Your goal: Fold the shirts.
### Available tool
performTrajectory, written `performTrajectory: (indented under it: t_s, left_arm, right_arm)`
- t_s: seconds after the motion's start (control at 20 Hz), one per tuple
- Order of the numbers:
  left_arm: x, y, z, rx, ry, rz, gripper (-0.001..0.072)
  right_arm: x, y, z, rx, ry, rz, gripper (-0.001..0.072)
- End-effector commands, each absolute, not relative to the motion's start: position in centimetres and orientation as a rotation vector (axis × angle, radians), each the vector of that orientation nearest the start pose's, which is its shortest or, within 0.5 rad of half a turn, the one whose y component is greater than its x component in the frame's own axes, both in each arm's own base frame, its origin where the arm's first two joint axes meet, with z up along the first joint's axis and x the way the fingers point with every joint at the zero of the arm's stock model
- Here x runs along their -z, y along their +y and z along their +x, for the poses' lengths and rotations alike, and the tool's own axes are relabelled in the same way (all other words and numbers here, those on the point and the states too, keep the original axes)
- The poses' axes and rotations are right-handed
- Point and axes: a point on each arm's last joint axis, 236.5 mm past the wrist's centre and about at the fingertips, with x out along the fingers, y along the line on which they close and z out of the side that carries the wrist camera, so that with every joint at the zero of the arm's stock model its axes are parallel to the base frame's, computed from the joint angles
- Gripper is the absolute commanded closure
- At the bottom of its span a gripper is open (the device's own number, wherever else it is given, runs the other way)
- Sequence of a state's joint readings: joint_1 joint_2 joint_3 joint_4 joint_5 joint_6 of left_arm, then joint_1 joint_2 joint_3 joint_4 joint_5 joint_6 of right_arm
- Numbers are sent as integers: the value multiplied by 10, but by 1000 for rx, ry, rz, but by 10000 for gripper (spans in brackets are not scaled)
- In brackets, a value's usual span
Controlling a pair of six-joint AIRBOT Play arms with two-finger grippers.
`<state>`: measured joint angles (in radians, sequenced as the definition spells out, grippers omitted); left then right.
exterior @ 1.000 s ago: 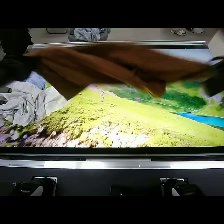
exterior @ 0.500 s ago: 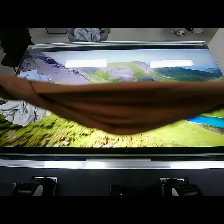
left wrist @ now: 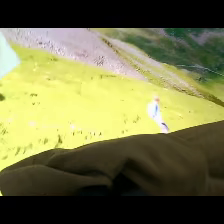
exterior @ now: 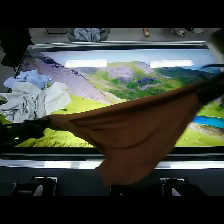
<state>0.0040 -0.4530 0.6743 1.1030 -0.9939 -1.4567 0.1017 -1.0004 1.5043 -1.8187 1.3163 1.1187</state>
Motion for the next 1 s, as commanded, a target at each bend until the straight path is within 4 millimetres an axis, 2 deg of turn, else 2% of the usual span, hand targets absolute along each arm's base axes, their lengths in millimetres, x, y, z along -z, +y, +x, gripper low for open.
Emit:
performTrajectory:
  t_s: [0.0,0.05,0.1,0.15,0.25,0.3,0.35,0.4,0.45,0.5,0.6,0.65,0.7,0.8,0.85,0.95]
  left_arm:
    - [-46,-68,312,162,684,-451,674]
    - [-29,-62,319,127,701,-461,674]
    - [-10,-59,323,104,746,-467,673]
    - [8,-61,324,92,802,-485,673]
    - [39,-67,322,69,903,-562,672]
    - [48,-69,323,59,930,-587,599]
    - [45,-67,329,57,927,-587,285]
    - [33,-63,338,55,897,-589,-13]
    - [14,-54,347,63,863,-562,-13]
    - [-4,-44,354,78,842,-504,-13]
    - [-31,-17,355,65,864,-401,-13]
    - [-35,-4,350,47,897,-355,-13]
    - [-34,7,344,24,927,-327,-13]
    - [-13,20,331,-34,1014,-347,-13]
    - [1,19,328,-46,1064,-383,-13]
    - [29,13,328,-37,1148,-429,-13]
  right_arm:
    - [-136,5,469,-84,840,-474,670]
    - [-105,18,487,-93,866,-362,670]
    - [-77,33,495,-108,905,-244,670]
    - [-49,51,499,-136,959,-127,670]
    - [-10,85,498,-208,1043,54,668]
    - [-3,94,500,-229,1051,92,582]
    - [-5,97,502,-257,1039,82,357]
    - [-15,93,502,-294,1021,16,172]
    - [-30,84,499,-336,1014,-69,44]
    - [-44,69,493,-363,1020,-133,7]
    - [-65,22,471,-363,1067,-178,8]
    - [-67,-5,454,-346,1122,-163,21]
    - [-62,-26,432,-336,1201,-127,38]
    - [-48,-55,397,-336,1324,-67,39]
    - [-39,-60,383,-355,1370,-35,39]
    - [-22,-46,369,-416,1408,49,38]
